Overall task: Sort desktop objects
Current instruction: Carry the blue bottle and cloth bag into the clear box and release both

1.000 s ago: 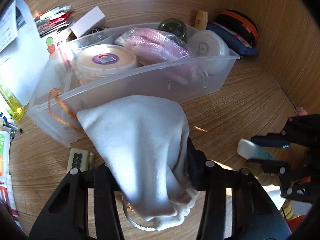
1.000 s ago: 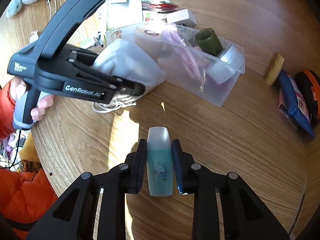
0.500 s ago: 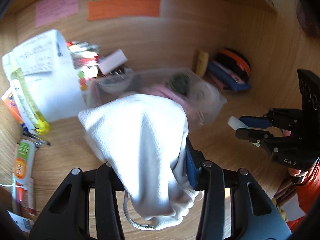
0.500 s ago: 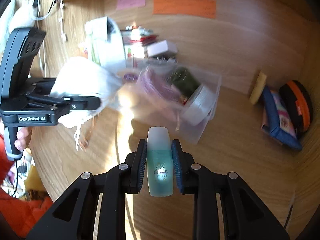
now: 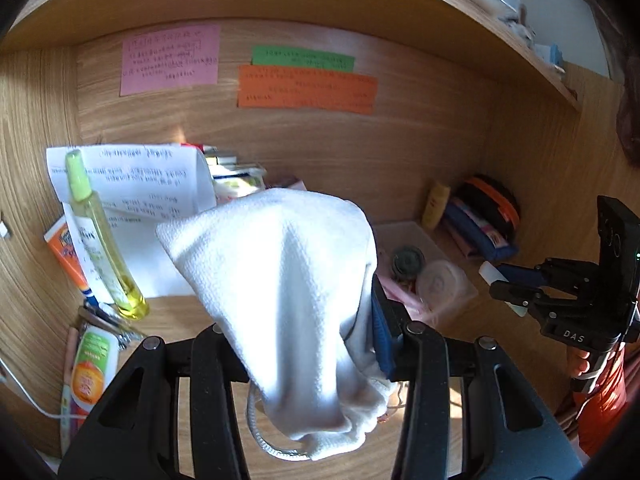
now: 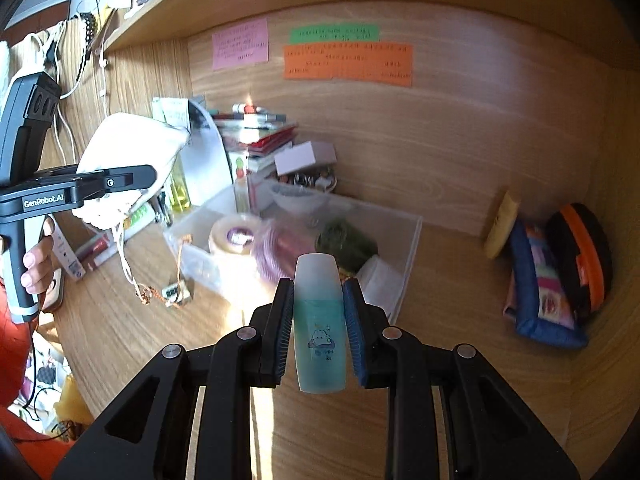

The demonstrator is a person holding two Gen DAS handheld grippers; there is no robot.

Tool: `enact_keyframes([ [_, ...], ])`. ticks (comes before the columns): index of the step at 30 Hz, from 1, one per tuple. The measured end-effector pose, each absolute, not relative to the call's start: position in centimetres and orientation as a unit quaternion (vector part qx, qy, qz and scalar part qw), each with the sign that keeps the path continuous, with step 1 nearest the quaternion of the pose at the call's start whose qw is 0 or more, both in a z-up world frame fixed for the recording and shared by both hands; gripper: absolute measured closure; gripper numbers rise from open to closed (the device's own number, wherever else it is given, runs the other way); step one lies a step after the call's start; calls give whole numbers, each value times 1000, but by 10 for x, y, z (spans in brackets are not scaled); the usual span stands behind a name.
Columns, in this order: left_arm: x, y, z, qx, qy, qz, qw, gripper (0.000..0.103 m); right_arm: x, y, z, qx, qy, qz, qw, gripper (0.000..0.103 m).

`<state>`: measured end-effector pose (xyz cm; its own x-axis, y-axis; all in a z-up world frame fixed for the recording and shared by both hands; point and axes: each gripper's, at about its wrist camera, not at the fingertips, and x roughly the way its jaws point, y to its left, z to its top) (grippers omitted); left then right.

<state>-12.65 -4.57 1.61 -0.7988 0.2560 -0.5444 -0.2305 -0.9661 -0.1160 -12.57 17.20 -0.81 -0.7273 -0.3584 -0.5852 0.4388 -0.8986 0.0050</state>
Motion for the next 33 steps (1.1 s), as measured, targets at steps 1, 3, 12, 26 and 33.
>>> enact_keyframes([
  [1, -130, -48, 17, -289, -26, 948, 129, 59, -127, 171, -6, 298, 67, -928, 214, 80],
  [3, -138, -53, 19, -288, -32, 949, 125, 59, -133, 170, -2, 294, 66, -930, 212, 80],
  [12, -175, -72, 24, -279, -45, 952, 116, 59, -160, 161, 2, 301, 55, -927, 216, 80],
  [26, -228, -57, -19, -328, -53, 933, 136, 59, -195, 115, -21, 330, 56, -903, 269, 80],
  [33, -243, -49, -47, -361, -56, 920, 145, 59, -204, 112, -37, 343, 57, -899, 265, 80],
])
